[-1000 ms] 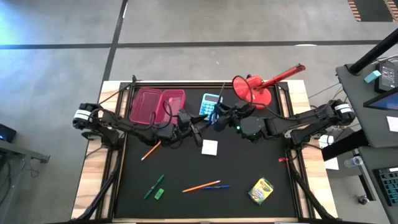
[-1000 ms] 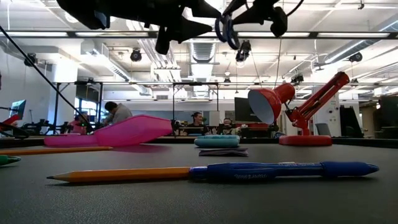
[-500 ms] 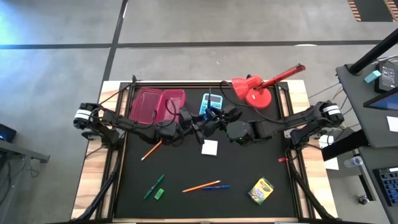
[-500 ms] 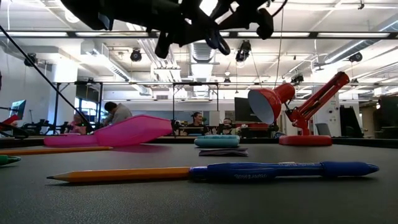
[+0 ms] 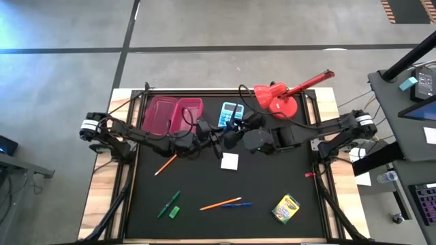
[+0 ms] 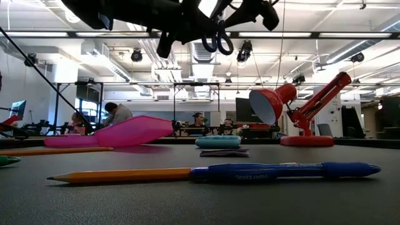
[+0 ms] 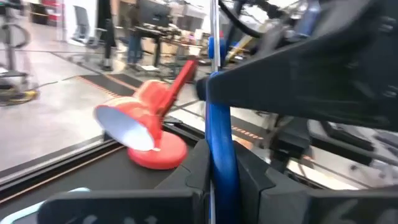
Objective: Pack school essentials
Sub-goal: Put the blue scissors into the pink supply box
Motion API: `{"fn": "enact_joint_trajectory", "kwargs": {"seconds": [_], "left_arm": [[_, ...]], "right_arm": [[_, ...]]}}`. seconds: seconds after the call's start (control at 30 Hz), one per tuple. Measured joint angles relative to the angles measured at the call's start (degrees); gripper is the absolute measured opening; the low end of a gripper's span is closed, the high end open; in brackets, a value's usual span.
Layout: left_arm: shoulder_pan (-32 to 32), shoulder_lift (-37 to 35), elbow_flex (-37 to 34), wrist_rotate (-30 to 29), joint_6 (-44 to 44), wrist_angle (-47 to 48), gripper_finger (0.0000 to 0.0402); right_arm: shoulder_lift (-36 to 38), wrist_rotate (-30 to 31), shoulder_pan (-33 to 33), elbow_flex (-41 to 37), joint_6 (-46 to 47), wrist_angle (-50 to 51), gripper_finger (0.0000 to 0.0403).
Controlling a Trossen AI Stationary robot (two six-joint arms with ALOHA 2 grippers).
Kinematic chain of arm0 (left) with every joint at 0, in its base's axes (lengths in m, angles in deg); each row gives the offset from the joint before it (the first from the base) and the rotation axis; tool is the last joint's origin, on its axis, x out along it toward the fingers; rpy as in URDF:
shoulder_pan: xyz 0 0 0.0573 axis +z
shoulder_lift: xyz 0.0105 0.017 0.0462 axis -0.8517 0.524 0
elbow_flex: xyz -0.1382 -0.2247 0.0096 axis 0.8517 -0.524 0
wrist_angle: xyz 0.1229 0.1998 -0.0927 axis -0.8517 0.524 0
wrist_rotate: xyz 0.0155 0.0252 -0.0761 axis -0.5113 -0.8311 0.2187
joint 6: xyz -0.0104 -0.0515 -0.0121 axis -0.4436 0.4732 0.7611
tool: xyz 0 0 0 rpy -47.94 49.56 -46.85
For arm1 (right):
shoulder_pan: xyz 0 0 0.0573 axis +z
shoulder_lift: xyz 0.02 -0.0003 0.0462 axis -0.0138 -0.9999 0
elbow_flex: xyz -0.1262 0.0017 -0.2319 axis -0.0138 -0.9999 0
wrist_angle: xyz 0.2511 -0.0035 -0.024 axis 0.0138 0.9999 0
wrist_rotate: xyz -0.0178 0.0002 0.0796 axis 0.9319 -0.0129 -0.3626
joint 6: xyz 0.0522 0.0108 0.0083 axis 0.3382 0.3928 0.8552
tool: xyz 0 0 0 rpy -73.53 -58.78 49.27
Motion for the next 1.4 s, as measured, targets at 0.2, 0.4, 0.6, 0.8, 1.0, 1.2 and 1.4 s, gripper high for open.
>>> {"fn": "enact_joint_trajectory", "kwargs": {"seconds": [0.2, 0.4, 0.6, 0.8, 1.0, 1.2, 1.4], "left_arm": [[0.31, -0.96, 0.00, 0.76, 0.24, 4.40, 0.0018], [4.06, -9.11, 0.02, 0.27, 9.73, 27.02, 0.0019], [10.44, -17.68, 0.02, 0.27, 15.98, 50.70, 0.0019], [15.98, -21.21, -0.11, 0.30, 20.14, 68.15, 0.0020], [19.82, -18.83, -2.16, 0.56, 25.73, 74.01, 0.0020], [20.64, -12.21, -4.28, 2.07, 27.57, 70.59, 0.0020], [21.29, -6.51, -3.39, 3.21, 27.52, 68.84, 0.0020]], "right_arm": [[1.91, -6.75, -0.11, 6.92, 4.16, 18.36, 0.0214], [3.51, -10.14, 2.23, 9.06, 12.48, 32.08, 0.0237], [3.48, -10.13, 5.64, 7.64, 23.61, 43.16, 0.0232], [2.56, -13.88, 9.95, 3.81, 32.19, 46.86, 0.0230], [2.51, -16.46, 14.21, -1.63, 44.90, 46.75, 0.0230], [2.49, -16.37, 16.34, -5.29, 53.82, 43.67, 0.0230], [2.46, -16.39, 16.94, -7.23, 52.48, 38.37, 0.0231]]}}
